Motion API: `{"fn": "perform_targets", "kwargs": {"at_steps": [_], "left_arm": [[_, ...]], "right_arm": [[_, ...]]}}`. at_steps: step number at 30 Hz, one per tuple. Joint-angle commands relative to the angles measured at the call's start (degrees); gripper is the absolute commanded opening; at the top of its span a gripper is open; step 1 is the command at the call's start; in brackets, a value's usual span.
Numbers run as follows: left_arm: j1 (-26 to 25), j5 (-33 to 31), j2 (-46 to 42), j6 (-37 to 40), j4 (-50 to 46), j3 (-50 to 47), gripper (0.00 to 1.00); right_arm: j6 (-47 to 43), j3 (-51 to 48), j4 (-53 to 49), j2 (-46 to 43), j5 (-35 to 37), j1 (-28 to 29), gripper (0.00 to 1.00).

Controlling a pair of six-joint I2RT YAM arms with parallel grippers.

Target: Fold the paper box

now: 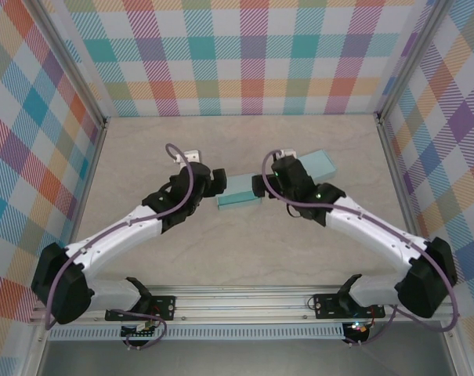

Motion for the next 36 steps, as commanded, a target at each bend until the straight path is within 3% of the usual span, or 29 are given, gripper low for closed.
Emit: {"fn": "perform_targets", "kwargs": {"at_steps": [1,12,36], "left_arm": [[1.45,0.50,4.16,0.10,-0.32,2.07,1.00],[4.13,5.88,20.47,-1.51,-2.19,8.29,1.00],[4.22,8.06,24.72,-5.93,0.87,1.40,1.00]], "right_arm": [[2.69,5.91,-8.34,6.32,0.27,-1.68,1.00],[5.14,16.32,-12.39,23.74,-7.50,-5.41,1.00],[11.18,5.71,-6.93,28.09,-13.15,-6.38,1.00]]}}
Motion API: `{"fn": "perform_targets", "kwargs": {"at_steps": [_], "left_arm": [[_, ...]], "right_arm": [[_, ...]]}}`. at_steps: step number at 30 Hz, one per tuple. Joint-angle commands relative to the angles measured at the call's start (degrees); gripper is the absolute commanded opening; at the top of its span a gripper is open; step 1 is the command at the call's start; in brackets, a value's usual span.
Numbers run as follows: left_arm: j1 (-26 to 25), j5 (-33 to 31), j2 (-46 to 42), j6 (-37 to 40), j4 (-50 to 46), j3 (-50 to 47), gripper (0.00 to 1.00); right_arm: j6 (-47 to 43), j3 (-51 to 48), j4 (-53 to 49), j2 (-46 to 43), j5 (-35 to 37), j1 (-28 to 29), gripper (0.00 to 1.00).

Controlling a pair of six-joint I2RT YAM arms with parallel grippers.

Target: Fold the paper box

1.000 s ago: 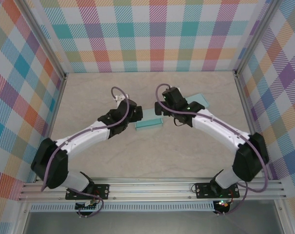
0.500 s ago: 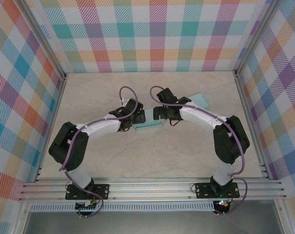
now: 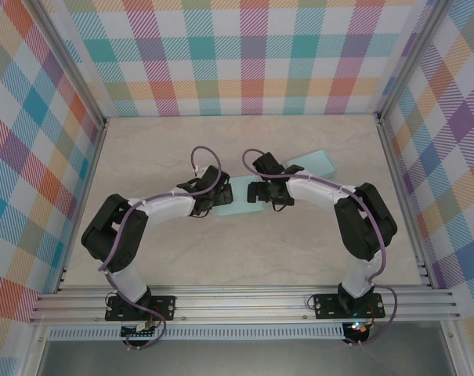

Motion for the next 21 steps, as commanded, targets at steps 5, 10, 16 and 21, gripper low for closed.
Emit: {"fn": "perform_targets", "kwargs": {"at_steps": [5,10,16,21], "left_arm": [[0.43,1.28,-0.70,-0.99,-0.38,-1.41,0.97],[1.79,6.77,-3.51,-1.44,2.04,-2.11,0.88],[4.84,12.84,-6.59,-2.04,5.56,-3.11,0.81],[6.72,15.94,-4.99,-2.22,6.99,-3.11,0.76]], "right_arm": [[1.61,-2.12,-0.60,-0.52,-1.81,-0.63,1.00],[1.43,-3.17,0.85,-4.07,-3.81,-0.96,1.00],[2.30,-6.27,6.15,-9.13,-11.41,-3.35,1.00],[5.40,-9.88,13.93,-9.21,-22.84,-7.54,1.00]]}}
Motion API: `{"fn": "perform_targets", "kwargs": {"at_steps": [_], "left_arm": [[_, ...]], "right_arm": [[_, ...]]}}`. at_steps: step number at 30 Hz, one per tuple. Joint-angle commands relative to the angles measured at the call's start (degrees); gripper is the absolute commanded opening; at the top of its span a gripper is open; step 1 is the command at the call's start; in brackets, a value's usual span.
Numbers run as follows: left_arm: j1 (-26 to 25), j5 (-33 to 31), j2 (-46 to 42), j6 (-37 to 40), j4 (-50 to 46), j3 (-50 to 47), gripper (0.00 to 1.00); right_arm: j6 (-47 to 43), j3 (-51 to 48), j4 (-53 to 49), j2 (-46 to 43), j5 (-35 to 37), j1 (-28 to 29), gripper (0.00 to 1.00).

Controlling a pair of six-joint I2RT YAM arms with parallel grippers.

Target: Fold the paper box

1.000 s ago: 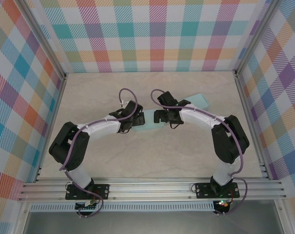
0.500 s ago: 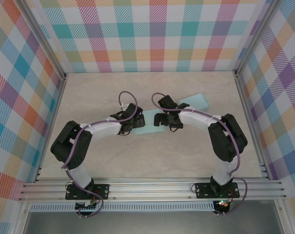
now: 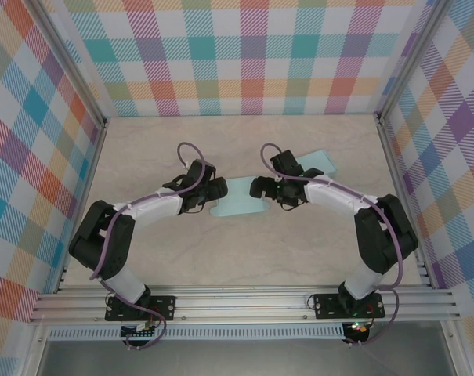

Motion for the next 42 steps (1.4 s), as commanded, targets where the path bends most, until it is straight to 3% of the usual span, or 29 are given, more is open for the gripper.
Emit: {"fn": "perform_targets", "kwargs": {"at_steps": [1,9,17,20,25,36,42], "left_arm": [[1.29,4.28,0.71,-0.98,2.42,-0.43,0.74],[2.75,7.83,3.36,-2.16,4.92,-1.84,0.61],[4.35,10.09,4.05,-2.16,6.19,-3.58,0.35],[4.98,10.75,4.63,-2.34,6.51,-4.06,0.32],[6.02,11.64,5.40,-2.46,7.06,-4.60,0.19],[7.93,13.64,7.80,-2.09,7.02,-3.94,0.08],[8.76,14.57,8.63,-1.26,6.73,-3.44,0.07]], "right_arm": [[3.24,-2.40,6.89,0.62,-10.03,-2.32,1.00],[5.69,-3.00,12.98,6.57,-18.24,-4.45,1.00],[7.14,-3.26,17.98,10.73,-21.89,-4.70,1.00],[7.67,-3.60,19.93,11.88,-23.45,-4.66,1.00],[8.61,-4.48,23.69,13.22,-26.11,-4.75,1.00],[9.58,-4.89,29.68,15.57,-30.33,-4.83,0.96],[9.97,-5.46,32.79,16.31,-31.94,-4.84,0.94]]}}
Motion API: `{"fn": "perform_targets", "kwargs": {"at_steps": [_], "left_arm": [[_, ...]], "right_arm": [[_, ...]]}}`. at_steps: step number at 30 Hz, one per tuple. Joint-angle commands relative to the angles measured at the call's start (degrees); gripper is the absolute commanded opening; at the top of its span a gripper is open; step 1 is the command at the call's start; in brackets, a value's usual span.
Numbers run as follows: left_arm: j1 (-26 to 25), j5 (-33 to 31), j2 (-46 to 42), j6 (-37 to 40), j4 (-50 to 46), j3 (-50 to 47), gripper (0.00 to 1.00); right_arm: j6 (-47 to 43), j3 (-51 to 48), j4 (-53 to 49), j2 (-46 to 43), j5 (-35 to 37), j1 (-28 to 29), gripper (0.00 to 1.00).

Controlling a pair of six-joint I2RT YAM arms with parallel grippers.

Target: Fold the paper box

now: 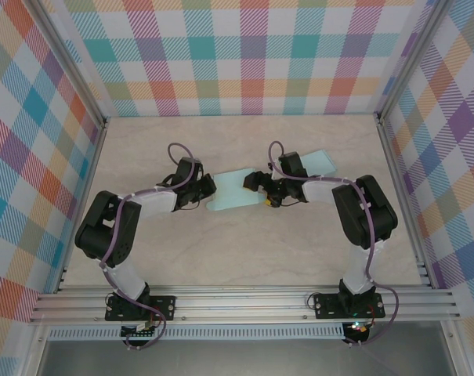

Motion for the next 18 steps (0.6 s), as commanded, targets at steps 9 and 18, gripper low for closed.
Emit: {"fn": "perform_targets", "kwargs": {"at_steps": [9,18], "left_arm": [[1.28,0.72,2.95,2.19,-5.85,-0.08,0.07],[1.28,0.86,-0.27,3.51,-5.80,0.44,0.13]], "right_arm": [[3.03,-1.37,12.92,4.42,-7.06,0.45,0.65],[5.02,-2.44,16.76,3.82,-8.63,0.32,0.48]]}}
